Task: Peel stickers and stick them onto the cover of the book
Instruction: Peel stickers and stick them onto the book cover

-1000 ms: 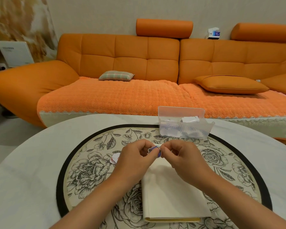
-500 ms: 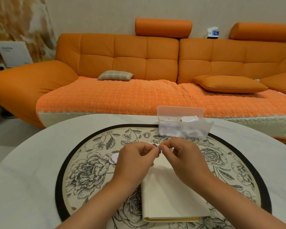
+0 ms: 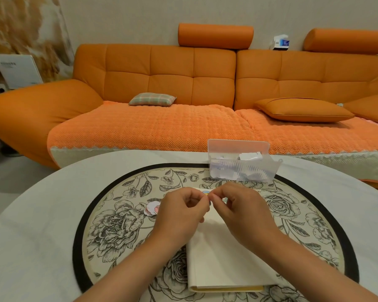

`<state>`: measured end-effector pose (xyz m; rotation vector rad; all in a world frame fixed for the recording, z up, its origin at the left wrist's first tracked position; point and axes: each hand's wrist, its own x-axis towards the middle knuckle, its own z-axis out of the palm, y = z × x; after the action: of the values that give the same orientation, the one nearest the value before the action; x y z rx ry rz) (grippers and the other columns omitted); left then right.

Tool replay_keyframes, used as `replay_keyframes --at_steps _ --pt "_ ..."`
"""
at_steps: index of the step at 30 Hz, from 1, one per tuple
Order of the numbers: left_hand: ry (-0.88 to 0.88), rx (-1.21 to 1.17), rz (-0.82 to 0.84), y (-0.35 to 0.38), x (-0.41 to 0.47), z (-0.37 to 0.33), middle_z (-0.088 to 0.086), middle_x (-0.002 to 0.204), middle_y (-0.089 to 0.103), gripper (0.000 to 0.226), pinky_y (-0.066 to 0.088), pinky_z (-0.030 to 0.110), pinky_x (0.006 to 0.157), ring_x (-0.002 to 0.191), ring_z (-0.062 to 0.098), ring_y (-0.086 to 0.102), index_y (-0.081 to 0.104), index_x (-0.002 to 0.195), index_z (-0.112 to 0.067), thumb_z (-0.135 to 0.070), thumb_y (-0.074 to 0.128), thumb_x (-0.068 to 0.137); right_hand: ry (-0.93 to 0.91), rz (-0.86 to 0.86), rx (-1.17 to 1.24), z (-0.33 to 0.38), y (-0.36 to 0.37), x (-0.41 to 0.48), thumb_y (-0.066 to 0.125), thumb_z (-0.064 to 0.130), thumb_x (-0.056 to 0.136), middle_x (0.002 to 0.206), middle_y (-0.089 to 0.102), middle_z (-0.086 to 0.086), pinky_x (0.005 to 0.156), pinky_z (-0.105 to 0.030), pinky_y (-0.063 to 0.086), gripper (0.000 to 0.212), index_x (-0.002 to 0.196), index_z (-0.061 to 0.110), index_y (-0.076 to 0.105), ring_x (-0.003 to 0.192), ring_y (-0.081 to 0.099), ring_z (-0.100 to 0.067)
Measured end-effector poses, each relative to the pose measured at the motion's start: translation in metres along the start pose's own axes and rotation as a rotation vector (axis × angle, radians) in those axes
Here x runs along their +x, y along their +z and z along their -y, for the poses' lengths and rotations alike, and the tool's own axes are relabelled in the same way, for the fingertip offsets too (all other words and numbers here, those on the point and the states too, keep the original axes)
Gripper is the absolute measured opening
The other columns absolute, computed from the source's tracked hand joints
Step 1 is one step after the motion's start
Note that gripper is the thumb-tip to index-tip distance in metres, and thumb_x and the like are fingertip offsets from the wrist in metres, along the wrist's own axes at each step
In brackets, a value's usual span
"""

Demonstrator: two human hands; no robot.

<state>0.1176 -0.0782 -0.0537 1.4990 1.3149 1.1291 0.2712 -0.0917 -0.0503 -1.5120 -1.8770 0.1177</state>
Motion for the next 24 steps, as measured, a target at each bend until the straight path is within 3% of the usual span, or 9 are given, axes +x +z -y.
replay_keyframes --at_steps 3,8,13,16,18,24 --pt "0.029 -0.011 0.005 0.000 0.001 0.003 0.001 0.067 0.071 0.018 0.057 0.034 0.065 0.054 0.010 0.064 0.071 0.071 -0.019 -0.020 0.070 0.089 0.037 -0.005 0.042 0.001 0.000 0.001 0.064 0.036 0.092 0.067 0.056 0.029 0.055 -0.018 0.032 0.013 0.082 0.033 0.072 0.071 0.055 -0.003" --pt "0.060 -0.017 0.010 0.001 0.002 0.006 0.001 0.065 0.068 0.017 0.054 0.028 0.059 0.053 0.010 0.061 0.069 0.073 -0.019 -0.018 0.069 0.089 0.142 0.024 0.174 0.001 0.002 0.002 0.065 0.033 0.091 0.074 0.058 0.038 0.058 -0.020 0.034 0.012 0.083 0.032 0.074 0.063 0.054 -0.002" --pt "0.075 -0.032 0.041 -0.001 0.005 0.005 0.006 0.070 0.068 0.018 0.051 0.022 0.059 0.058 0.011 0.062 0.068 0.074 -0.022 -0.018 0.066 0.091 0.271 0.079 0.352 0.006 -0.001 0.006 0.064 0.028 0.094 0.055 0.061 0.026 0.053 -0.012 0.037 0.022 0.074 0.027 0.071 0.050 0.052 -0.001" --pt "0.090 -0.047 0.074 -0.003 0.006 0.002 -0.007 0.062 0.064 0.021 0.044 0.016 0.055 0.057 0.008 0.059 0.065 0.071 -0.022 -0.015 0.065 0.092 0.349 0.139 0.549 0.010 -0.006 0.009 0.066 0.026 0.093 0.054 0.062 0.010 0.053 -0.017 0.041 0.021 0.074 0.019 0.074 0.046 0.050 -0.003" --pt "0.106 -0.029 0.098 -0.005 0.006 0.001 -0.009 0.059 0.062 0.021 0.039 0.012 0.053 0.054 0.004 0.055 0.065 0.072 -0.022 -0.017 0.066 0.092 0.373 0.151 0.626 0.011 -0.009 0.010 0.070 0.027 0.091 0.053 0.062 0.009 0.050 -0.016 0.040 0.018 0.077 0.017 0.076 0.045 0.049 -0.005" --pt "0.147 -0.008 0.149 -0.010 0.011 0.005 -0.009 0.068 0.065 0.016 0.040 0.016 0.055 0.062 0.008 0.059 0.066 0.078 -0.019 -0.019 0.065 0.094 0.361 0.133 0.585 0.008 -0.009 0.011 0.069 0.026 0.092 0.055 0.065 0.009 0.051 -0.016 0.040 0.019 0.077 0.017 0.077 0.047 0.052 -0.006"
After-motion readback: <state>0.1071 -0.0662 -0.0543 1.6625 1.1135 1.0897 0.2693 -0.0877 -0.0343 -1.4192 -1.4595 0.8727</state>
